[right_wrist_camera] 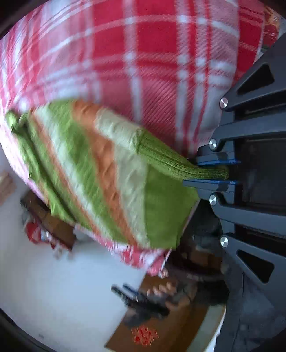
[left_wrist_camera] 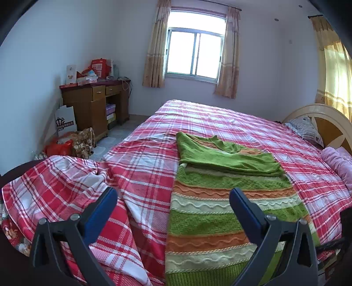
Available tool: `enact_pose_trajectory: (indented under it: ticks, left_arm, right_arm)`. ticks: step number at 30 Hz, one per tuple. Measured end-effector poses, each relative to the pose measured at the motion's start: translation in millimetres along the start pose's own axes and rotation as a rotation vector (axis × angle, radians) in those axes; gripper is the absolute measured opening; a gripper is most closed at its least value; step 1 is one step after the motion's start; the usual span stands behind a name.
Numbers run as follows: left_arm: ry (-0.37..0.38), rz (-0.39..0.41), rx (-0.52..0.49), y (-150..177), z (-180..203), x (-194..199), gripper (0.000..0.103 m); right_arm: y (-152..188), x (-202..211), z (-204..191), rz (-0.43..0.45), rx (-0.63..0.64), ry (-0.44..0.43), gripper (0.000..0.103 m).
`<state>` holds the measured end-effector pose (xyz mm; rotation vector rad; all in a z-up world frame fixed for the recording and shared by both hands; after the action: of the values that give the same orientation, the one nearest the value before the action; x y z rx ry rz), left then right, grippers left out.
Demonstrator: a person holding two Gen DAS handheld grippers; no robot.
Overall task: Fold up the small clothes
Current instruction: 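Lift the hem and fold it toward the collar, then open the right tool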
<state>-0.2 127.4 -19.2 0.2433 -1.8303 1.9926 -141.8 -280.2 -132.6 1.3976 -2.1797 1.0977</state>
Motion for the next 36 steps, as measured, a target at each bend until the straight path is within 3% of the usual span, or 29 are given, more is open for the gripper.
enact_pose_trajectory:
  ticks: [3, 5, 10, 14, 16, 22, 26, 30, 34, 36]
  left_arm:
    - [-0.003, 0.005, 0.011, -7.2, -4.6, -1.6, 0.103]
    - [-0.023, 0.005, 0.015, -12.2, -10.1, -3.9, 0.103]
    - [-0.014, 0.000, 0.051, -17.5, -27.5, -4.1, 0.103]
    - [0.006, -0.038, 0.065, -12.1, -42.2, -7.3, 0.103]
    - [0.021, -0.061, 0.044, -7.3, -43.5, -10.1, 0.103]
    - [0.220, -0.126, -0.063, 13.0, -11.8, -20.1, 0.103]
    - [0.198, -0.155, -0.103, 21.8, 9.6, -50.6, 0.103]
    - [0.184, -0.176, -0.084, 30.3, 21.6, -79.9, 0.090]
    - [0.158, -0.265, -0.049, 47.7, 23.1, -103.8, 0.081]
    - [0.156, -0.293, -0.003, 55.0, 18.3, -107.3, 0.072]
  right_arm:
    - [-35.6, 11.0, -16.4, 0.054, 0.008, -0.095, 0.009]
    - [-62.1, 13.7, -19.5, 0.095, 0.011, -0.112, 0.009]
    - [-144.8, 2.6, 4.0, 0.227, -0.040, -0.056, 0.009]
    - [-182.4, -23.4, 42.0, 0.275, -0.119, 0.017, 0.009]
    - [-186.3, -36.3, 57.8, 0.270, -0.149, 0.044, 0.009]
    - [-181.8, -49.4, 62.1, 0.276, -0.144, 0.079, 0.009]
    - [-179.7, -54.5, 55.0, 0.273, -0.123, 0.097, 0.009]
    - [-179.1, -56.1, 47.2, 0.283, -0.080, 0.128, 0.010]
    - [-173.3, -46.2, 34.7, 0.296, -0.079, 0.129, 0.023]
    - [-166.8, -34.3, 20.6, 0.338, -0.046, 0.104, 0.045]
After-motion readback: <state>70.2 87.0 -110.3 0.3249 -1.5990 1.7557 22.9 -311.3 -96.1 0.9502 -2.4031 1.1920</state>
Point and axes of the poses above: each gripper's, at about its wrist camera, not at the fingertips, and x roughly against the way its jaws point, z to its right, y to its underside, the point moved 6 cm from there along -x, roughly the way its jaws point, and after that the axes turned 4 degrees about z, right-handed, at the moved point
